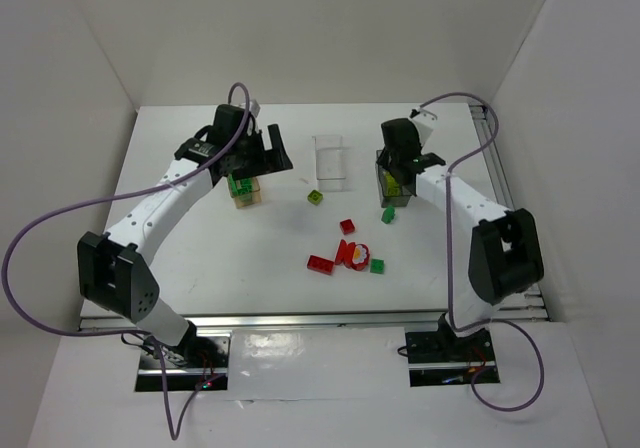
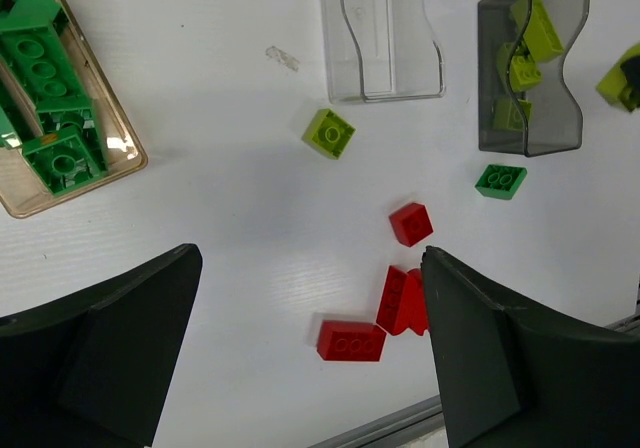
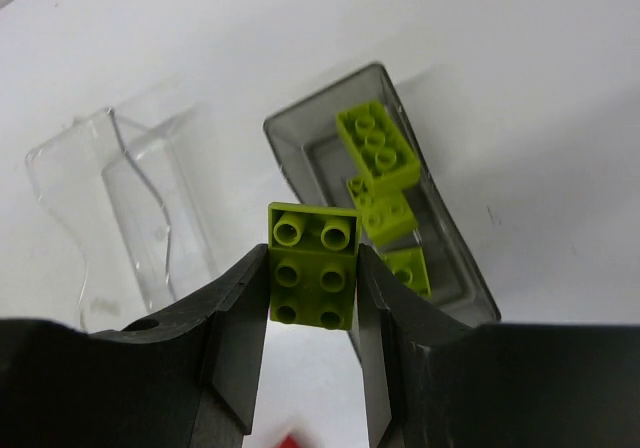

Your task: Sort the legos into containers by color

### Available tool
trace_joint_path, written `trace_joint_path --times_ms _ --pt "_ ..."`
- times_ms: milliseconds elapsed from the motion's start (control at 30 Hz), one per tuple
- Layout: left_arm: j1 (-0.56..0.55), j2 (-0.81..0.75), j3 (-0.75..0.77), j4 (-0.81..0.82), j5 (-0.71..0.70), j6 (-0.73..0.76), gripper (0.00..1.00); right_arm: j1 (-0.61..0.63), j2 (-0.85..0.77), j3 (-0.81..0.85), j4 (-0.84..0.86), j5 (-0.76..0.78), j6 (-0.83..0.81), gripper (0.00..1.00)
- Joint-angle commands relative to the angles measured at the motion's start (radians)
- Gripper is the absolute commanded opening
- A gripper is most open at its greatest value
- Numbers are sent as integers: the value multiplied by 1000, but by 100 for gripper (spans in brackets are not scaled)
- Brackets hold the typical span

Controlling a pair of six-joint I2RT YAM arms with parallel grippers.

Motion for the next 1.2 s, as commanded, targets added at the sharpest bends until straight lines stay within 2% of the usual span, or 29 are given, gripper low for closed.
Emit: trace_joint_path --times_ms 0,100,167,200,233,300,367,500,633,667,767,800,833,933,1000,1167 --pt "-14 3 32 -17 -29 3 100 -38 99 93 65 56 -54 22" --pt "-14 3 32 -28 -40 3 100 -70 193 186 76 28 -65 22" --pt "-14 3 32 -37 -50 12 100 -70 235 239 67 19 -65 26" --pt "-14 3 32 -37 -51 12 100 -70 272 253 67 19 -74 32" --pt "-14 -6 32 -46 -60 12 100 -70 289 269 39 19 -74 41" --pt "-14 -6 32 -55 -60 12 100 -70 310 299 7 37 -65 66" --pt "-14 -6 32 -55 -60 12 100 -70 274 279 21 38 -65 76" --pt "-14 -6 32 -55 -69 21 100 -79 202 224 33 38 -85 74" --pt "-14 -6 42 -86 -157 7 100 -44 72 124 70 -57 -126 58" --pt "-14 -15 42 -95 -182 -11 99 -32 59 107 70 -89 -138 56" --pt "25 -24 42 -133 -251 -72 97 56 47 47 97 -322 -186 56" --pt "36 -33 42 -134 -251 -85 97 86 62 47 110 -358 -204 59" --pt "56 -47 42 -147 -261 -94 97 120 77 33 110 -375 -218 69" --pt "88 -79 5 -147 -261 -117 97 243 161 67 82 -390 -247 82" --pt "99 -111 -14 -147 -261 -128 97 264 229 93 73 -415 -247 86" --pt "119 -141 -47 -129 -261 -119 97 287 378 223 12 -400 -180 89"
